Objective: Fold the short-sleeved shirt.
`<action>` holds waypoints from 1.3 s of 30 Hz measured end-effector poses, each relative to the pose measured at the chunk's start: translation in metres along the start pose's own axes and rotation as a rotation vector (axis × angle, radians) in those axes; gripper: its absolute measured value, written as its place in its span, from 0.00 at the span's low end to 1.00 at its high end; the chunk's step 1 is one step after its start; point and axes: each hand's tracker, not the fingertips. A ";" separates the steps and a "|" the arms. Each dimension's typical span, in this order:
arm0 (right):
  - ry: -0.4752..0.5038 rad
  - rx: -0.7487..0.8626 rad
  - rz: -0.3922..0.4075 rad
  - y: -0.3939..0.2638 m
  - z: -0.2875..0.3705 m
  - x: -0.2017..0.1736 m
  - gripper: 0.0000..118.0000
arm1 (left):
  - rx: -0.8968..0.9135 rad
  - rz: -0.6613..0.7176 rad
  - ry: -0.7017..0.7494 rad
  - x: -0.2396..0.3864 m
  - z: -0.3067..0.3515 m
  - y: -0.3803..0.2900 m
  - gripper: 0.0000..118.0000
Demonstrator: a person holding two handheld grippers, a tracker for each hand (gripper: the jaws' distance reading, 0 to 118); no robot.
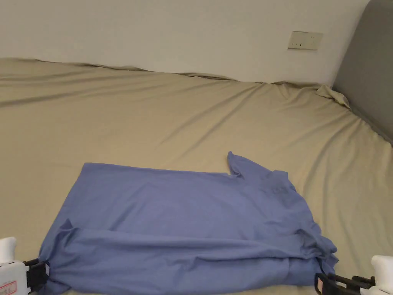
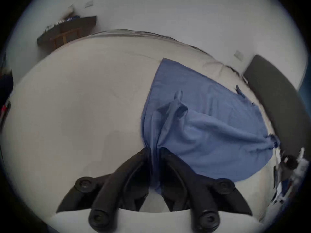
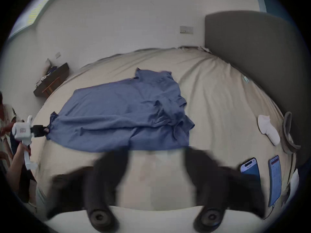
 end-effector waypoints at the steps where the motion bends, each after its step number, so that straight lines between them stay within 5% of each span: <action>1: 0.002 -0.044 -0.004 0.006 -0.014 0.006 0.87 | -0.002 0.019 -0.003 -0.002 0.001 -0.001 0.09; 5: -0.070 -0.102 0.035 0.017 -0.059 0.018 0.86 | 0.000 0.021 -0.016 -0.006 0.001 -0.001 0.09; 8: -0.047 -0.142 -0.048 0.019 -0.082 0.020 0.84 | -0.003 -0.001 -0.005 -0.005 0.001 0.000 0.09; 9: 0.010 -0.126 -0.088 0.019 -0.085 0.022 0.77 | -0.004 -0.002 -0.002 0.000 0.003 -0.002 0.09; 12: 0.043 -0.085 -0.086 0.014 -0.084 0.019 0.22 | -0.012 -0.015 0.003 0.003 0.003 -0.002 0.09; 14: -0.005 -0.078 -0.005 0.011 -0.083 0.011 0.14 | -0.017 -0.033 0.003 0.007 0.004 -0.001 0.08; 20: 0.055 -0.060 -0.045 0.012 -0.051 0.019 0.13 | 0.006 -0.059 -0.034 0.009 0.024 0.001 0.06; 27: 0.079 -0.018 0.026 0.016 0.010 0.009 0.13 | 0.063 -0.095 -0.094 0.015 0.071 0.005 0.06; 31: 0.006 -0.028 0.104 0.009 0.046 0.005 0.13 | 0.073 -0.138 -0.079 0.015 0.106 -0.005 0.04; 39: -0.022 -0.114 0.080 -0.040 0.109 0.026 0.13 | -0.003 -0.095 -0.037 -0.022 0.155 -0.065 0.04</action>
